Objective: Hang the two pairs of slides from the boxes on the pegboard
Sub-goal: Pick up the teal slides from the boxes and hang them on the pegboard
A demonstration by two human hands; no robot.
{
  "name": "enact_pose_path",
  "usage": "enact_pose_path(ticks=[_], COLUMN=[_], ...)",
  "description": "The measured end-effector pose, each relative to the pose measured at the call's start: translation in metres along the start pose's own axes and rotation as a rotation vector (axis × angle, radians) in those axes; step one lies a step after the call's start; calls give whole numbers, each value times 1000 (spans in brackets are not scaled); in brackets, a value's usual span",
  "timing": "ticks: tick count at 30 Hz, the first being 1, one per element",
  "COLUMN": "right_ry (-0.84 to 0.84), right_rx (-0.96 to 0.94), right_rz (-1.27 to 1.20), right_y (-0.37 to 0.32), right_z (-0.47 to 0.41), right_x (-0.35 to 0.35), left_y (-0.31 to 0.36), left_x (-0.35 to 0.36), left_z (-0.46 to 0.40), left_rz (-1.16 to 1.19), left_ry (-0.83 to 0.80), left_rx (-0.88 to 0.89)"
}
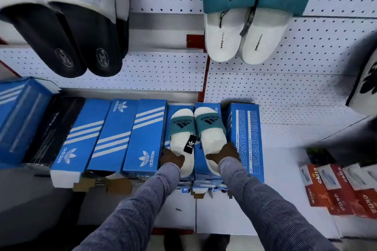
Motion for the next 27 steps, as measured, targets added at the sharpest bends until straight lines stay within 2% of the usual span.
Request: enact_pose_path(ticks=[4, 9, 13, 15, 18, 22, 27], right_ry=[-40, -174, -175, -175, -115, 7, 183], right_rx=[19, -25, -213, -322, -476, -704, -873], right_rz=[11, -141, -202, -296, -477, -555, -773], right_y=[3, 4, -5, -12, -19, -35, -44], right_z=[-7, -10, 19, 44, 86, 136, 182], right_x=[-11, -31, -62, -80, -112, -154, -216], left_y=[4, 13, 13, 20, 39, 78, 146], left_x=[0, -9, -33, -46, -79, -126, -175], left_z=[-2, 9, 35, 52, 82, 113, 176], left_rz=[94, 179, 475, 596, 706, 639, 624], left_ry=[11, -195, -241, -237, -169, -6, 148], left_rx=[21, -72, -82, 6, 233, 593, 929])
Point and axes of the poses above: each hand's wrist, its own z-axis away from the middle knuckle, its own x-axis out of the palm, y = z × x, the point moved 6 cm from there along -z, towards the middle knuckle, and after that the axes turned 4 degrees about x, right-handed, at the moved point
